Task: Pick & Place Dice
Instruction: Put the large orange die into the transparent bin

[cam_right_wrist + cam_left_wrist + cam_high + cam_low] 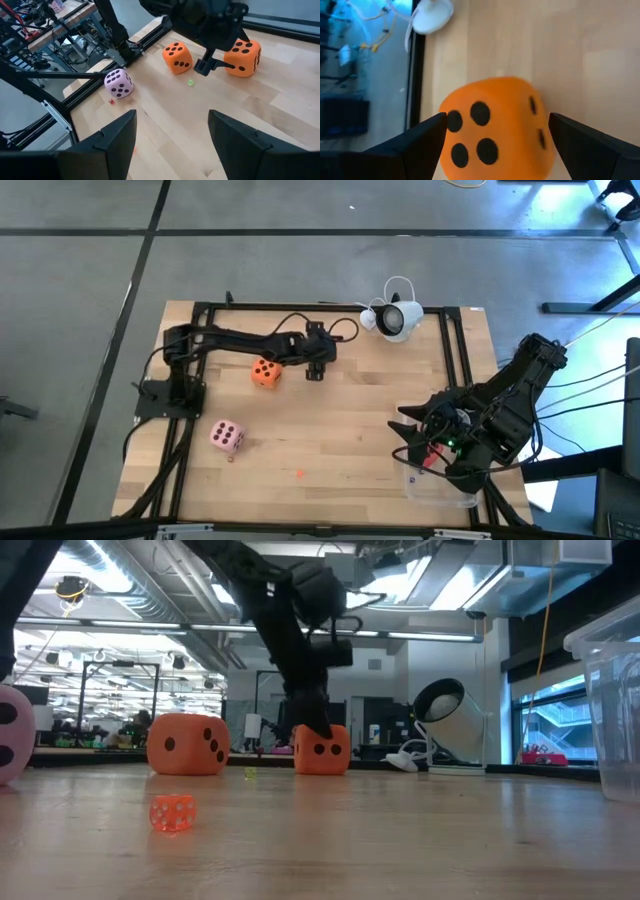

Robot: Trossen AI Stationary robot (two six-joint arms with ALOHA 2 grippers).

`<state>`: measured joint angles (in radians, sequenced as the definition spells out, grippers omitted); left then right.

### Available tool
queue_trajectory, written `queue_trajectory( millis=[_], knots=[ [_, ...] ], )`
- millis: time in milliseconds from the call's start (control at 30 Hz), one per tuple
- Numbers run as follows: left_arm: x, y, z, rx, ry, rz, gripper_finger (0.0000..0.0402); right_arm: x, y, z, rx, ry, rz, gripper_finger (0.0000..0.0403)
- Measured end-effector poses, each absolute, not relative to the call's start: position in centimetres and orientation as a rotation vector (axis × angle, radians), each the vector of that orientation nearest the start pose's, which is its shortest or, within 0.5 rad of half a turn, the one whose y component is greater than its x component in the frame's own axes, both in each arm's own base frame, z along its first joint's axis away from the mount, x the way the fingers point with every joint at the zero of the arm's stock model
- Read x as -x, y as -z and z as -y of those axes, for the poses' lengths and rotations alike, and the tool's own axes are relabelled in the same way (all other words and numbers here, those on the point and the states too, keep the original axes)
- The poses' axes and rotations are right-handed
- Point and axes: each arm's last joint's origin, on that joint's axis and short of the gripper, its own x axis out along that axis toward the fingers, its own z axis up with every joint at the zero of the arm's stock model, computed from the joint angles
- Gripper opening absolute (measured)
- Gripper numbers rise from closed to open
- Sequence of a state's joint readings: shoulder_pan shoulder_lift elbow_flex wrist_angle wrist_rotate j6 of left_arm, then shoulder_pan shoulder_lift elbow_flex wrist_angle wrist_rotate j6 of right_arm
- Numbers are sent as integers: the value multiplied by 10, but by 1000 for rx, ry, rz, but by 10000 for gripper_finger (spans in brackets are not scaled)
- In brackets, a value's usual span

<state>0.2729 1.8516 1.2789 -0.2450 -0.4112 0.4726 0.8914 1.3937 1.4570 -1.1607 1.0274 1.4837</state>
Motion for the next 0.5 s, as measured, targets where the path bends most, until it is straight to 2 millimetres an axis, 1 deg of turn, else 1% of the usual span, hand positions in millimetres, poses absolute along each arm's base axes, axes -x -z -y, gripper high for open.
queue_trajectory(
  millis=[133, 233, 333, 500],
  knots=[
    [-383, -196, -123, -534, -486, -989, 347, -177, -365, -181, -541, 497, -393, 245],
    [-385, -185, -127, -524, -486, -1011, 348, -177, -365, -181, -544, 496, -397, 245],
    [-386, -179, -130, -494, -510, -1018, 347, -177, -365, -181, -547, 496, -396, 245],
    [-388, -164, -132, -481, -529, -1049, 343, -177, -364, -181, -550, 493, -403, 245]
  ],
)
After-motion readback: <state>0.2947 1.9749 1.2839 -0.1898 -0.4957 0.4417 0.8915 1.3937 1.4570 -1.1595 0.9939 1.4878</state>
